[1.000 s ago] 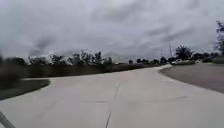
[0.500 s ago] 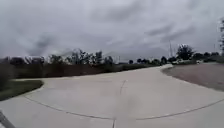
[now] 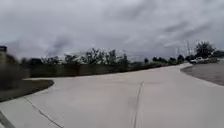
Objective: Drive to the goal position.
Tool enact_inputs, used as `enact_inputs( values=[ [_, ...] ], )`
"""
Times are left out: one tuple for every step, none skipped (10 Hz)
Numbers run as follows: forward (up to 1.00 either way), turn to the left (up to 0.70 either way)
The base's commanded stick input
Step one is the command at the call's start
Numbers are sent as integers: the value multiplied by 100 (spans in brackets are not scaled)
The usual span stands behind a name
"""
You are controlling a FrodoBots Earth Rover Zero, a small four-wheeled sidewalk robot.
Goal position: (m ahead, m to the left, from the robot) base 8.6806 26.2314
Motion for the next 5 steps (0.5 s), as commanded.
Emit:
enact_inputs(
  values=[
    [85,0],
    [85,0],
    [85,6],
    [85,34],
    [85,34]
  ],
)
